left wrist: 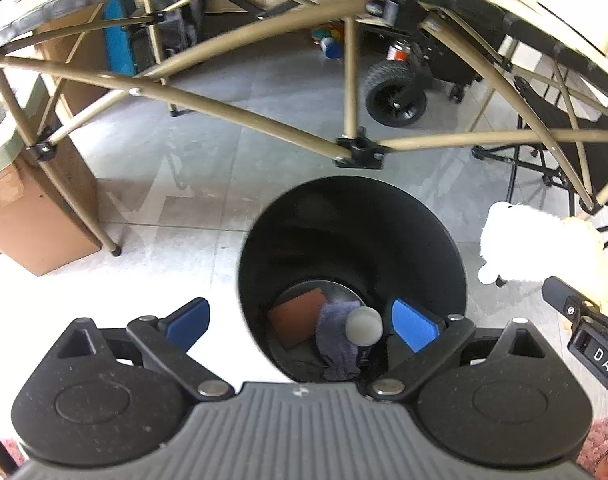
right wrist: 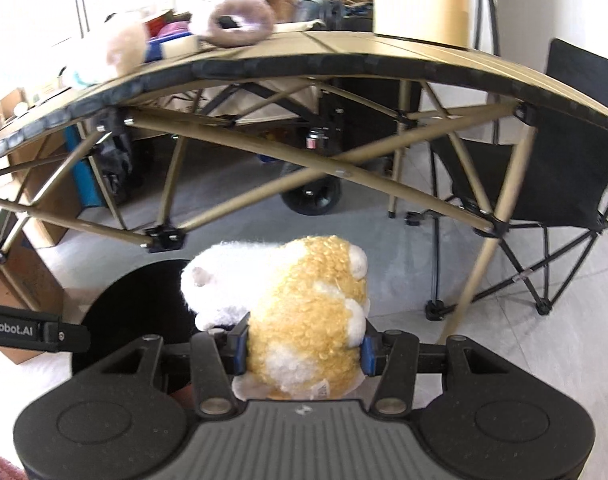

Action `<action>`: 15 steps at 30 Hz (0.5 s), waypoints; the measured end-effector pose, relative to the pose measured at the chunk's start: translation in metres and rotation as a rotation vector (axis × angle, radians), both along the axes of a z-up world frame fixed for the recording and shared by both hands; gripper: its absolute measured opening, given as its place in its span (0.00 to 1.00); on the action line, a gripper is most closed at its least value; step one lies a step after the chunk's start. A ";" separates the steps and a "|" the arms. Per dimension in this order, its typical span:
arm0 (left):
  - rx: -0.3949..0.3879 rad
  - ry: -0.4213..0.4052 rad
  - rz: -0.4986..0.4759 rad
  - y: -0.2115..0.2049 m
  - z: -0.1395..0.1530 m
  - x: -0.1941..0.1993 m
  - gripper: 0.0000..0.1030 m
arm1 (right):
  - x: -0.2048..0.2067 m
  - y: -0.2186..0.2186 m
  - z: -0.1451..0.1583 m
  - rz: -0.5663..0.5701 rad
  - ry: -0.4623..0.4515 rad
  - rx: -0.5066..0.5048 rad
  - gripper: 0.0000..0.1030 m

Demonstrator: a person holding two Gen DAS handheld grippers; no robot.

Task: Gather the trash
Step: 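Move the right tool over the bin and open it to drop the plush toy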

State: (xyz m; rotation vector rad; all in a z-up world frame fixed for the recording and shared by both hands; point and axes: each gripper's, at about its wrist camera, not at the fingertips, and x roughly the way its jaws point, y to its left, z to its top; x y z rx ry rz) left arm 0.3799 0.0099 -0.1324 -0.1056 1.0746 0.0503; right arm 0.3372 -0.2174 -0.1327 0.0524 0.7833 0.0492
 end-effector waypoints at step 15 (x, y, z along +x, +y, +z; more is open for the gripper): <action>-0.022 -0.006 0.093 0.068 0.001 -0.015 0.98 | 0.018 0.086 -0.010 0.136 0.065 -0.036 0.47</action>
